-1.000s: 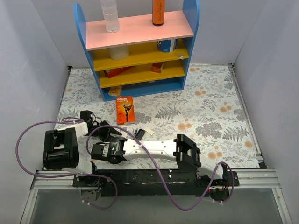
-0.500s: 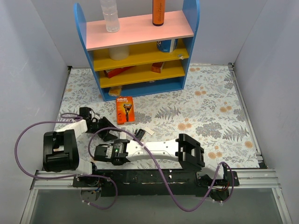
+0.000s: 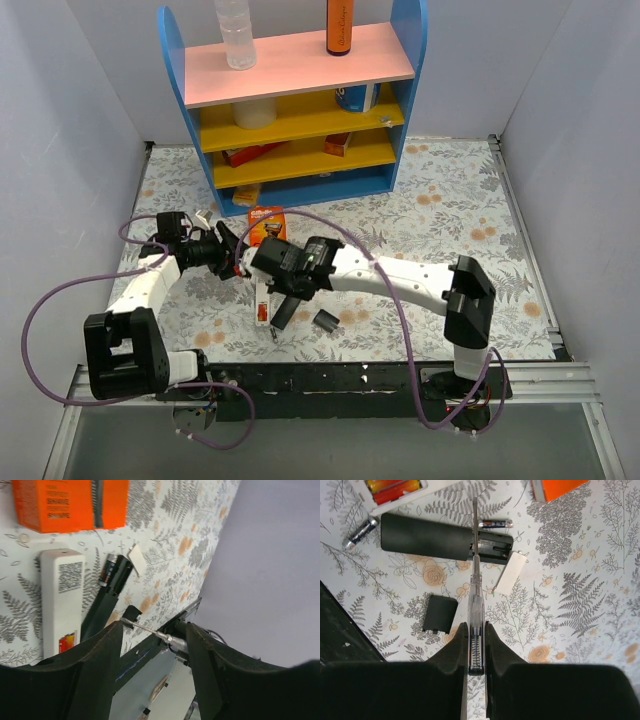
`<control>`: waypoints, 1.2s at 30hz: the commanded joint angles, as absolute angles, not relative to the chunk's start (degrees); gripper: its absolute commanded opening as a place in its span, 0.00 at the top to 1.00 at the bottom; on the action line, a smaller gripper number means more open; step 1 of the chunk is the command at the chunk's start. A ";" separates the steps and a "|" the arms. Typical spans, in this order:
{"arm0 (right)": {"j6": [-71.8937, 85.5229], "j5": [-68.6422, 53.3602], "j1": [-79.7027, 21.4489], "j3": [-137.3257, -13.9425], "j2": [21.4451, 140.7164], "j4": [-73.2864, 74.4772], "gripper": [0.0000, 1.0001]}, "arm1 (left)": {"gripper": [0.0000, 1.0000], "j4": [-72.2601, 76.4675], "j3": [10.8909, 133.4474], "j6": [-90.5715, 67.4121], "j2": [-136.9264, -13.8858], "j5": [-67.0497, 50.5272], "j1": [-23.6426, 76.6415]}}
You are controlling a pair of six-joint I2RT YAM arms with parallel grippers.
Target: Unload the batteries from the remote control
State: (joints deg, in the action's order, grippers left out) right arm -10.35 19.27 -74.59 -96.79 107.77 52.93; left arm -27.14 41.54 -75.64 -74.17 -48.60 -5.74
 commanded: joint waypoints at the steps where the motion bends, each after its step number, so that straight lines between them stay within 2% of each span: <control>1: -8.35 6.35 -70.32 -95.80 102.40 46.24 0.99 | 0.47 -22.42 40.08 -74.45 -68.74 -58.09 -4.14; 7: -8.61 -6.65 -65.05 -92.99 99.58 41.93 0.99 | 0.51 -13.75 37.10 -73.83 -66.98 -63.18 -1.07; 10: -10.02 -11.93 -63.46 -92.29 99.41 42.45 0.99 | 0.48 -8.10 35.69 -72.09 -63.99 -63.47 2.88; 15: -12.22 -17.57 -61.09 -90.18 98.97 44.74 0.99 | 0.44 -6.77 35.95 -62.94 -57.40 -61.52 5.01; 18: -12.57 -22.14 -59.68 -87.46 97.39 43.16 0.99 | 0.45 -3.78 34.54 -60.12 -57.57 -64.86 7.99; 21: -13.18 -24.69 -58.98 -84.91 95.54 41.75 0.99 | 0.46 -3.43 34.45 -57.58 -57.22 -65.92 11.24; 36: -13.71 -33.66 -53.79 -77.87 87.28 37.79 0.99 | 0.44 -9.84 37.70 -42.45 -57.83 -69.25 15.02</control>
State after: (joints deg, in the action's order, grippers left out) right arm -12.78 -29.56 -54.06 -79.20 90.15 40.38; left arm -8.08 35.00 -48.12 -57.28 -66.04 13.63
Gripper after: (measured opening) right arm 0.155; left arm 0.553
